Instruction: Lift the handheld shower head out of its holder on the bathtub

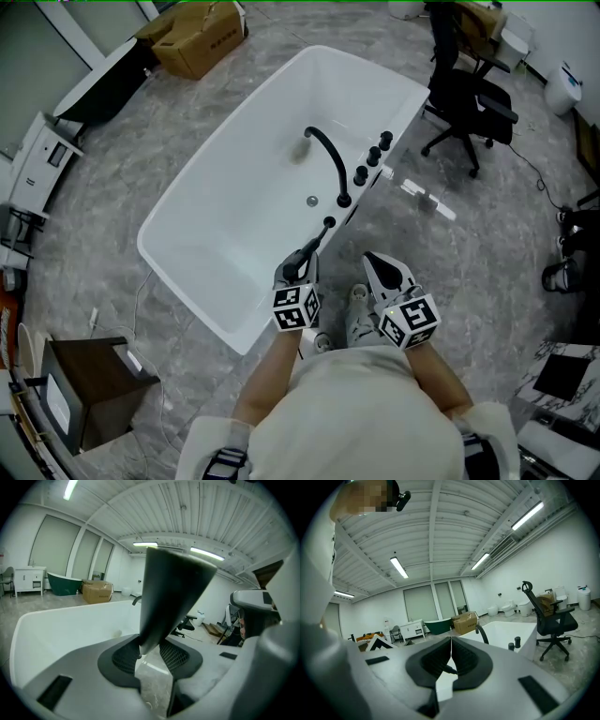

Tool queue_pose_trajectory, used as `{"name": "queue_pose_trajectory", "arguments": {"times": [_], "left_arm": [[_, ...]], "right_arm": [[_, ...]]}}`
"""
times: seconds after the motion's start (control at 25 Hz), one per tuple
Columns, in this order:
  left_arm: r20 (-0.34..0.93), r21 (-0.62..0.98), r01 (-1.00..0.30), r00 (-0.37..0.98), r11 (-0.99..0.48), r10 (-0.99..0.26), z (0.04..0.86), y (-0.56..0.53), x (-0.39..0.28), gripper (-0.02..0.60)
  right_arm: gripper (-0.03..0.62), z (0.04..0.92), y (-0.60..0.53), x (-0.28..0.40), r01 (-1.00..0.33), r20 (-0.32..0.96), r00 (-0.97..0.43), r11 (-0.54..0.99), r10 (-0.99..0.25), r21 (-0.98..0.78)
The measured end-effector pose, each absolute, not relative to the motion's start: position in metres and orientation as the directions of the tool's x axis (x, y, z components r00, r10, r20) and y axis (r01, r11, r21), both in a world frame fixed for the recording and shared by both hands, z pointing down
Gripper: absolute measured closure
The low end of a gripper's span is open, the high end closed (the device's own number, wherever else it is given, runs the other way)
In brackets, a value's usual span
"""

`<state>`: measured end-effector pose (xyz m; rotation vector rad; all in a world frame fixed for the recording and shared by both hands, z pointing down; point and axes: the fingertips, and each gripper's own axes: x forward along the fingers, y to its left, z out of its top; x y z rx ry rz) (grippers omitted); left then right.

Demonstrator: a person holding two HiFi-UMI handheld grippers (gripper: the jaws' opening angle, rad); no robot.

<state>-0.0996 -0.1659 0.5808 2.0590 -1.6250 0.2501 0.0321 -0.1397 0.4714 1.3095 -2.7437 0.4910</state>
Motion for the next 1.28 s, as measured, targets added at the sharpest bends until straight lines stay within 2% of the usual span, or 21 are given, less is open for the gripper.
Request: {"name": "queue_pose_trajectory", "arguments": {"times": [0.88,1.28], "left_arm": [[0.247,0.318,-0.925,0.293,-0.208,-0.924,0.488,-0.065,-0.144,0.439],[0.114,0.336,-0.922,0.243,-0.193,-0.963,0.435,-0.032,-0.181,0.439]], "right_arm": [[0.574,0.446,-0.057,0.014,-0.786,0.132,-0.612,0.58,-0.78,-0.214],[0.574,0.439,-0.043,0.002,-0.774,0.094,-0.626,0.601,-0.774,-0.2]]}}
